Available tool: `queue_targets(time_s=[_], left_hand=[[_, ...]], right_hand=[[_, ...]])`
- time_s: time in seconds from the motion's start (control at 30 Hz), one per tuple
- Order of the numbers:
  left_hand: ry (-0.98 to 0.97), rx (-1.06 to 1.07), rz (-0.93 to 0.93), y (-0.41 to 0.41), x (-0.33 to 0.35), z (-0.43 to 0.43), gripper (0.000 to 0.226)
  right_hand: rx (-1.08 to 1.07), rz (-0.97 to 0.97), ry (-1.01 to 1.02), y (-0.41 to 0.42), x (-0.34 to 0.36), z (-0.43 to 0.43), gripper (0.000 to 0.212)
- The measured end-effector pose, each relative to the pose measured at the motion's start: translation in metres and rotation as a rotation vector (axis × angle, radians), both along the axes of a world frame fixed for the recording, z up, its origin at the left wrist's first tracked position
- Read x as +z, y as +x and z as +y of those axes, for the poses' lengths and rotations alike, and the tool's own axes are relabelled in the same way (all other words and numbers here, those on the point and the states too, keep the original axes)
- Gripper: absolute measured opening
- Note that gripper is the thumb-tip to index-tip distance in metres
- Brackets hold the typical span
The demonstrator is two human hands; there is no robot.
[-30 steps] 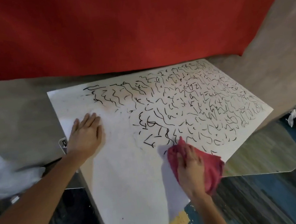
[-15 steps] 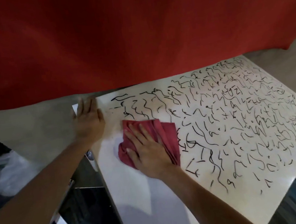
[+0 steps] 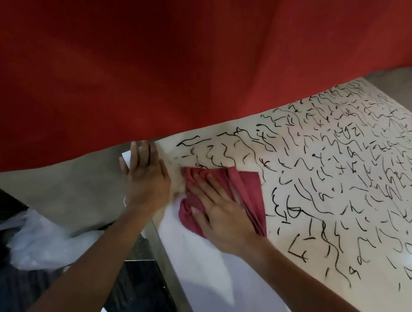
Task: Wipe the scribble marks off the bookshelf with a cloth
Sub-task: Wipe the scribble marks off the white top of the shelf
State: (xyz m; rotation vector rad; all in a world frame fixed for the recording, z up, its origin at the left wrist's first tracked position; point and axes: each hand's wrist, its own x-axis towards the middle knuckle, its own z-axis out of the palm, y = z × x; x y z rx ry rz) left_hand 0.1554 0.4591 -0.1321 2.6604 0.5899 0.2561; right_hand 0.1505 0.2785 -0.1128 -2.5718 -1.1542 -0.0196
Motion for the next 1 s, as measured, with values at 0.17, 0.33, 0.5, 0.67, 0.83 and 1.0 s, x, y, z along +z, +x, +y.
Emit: queue_targets(time_s=[0.17, 0.33, 0.5, 0.67, 0.83, 1.0], left_hand=[[-0.009, 0.001, -0.056, -0.001, 0.000, -0.001, 0.068], [0.016, -0.004, -0.044, -0.001, 0.003, -0.001, 0.069], [-0.019, -0.023, -0.085, -0.002, 0.000, 0.002, 0.068], [-0.022, -0.024, -0.088, 0.000, -0.002, 0.000, 0.054], [-0.029, -0.037, -0.048, 0.000, 0.000, 0.003, 0.068], [0.003, -0.073, -0.063, -0.003, -0.006, 0.006, 0.066]], right_hand=[[-0.047, -0.043, -0.148, 0.076, 0.007, 0.034, 0.056], [-0.169, -0.058, 0.008, 0.070, 0.012, 0.058, 0.045], [0.151, -0.224, 0.032, 0.061, 0.000, 0.040, 0.046], [-0.228, 0.011, -0.101, 0.110, 0.004, 0.041, 0.055], [-0.054, 0.032, -0.133, 0.063, 0.009, 0.062, 0.071], [-0.010, -0.035, -0.246, 0.100, 0.016, 0.038, 0.074]])
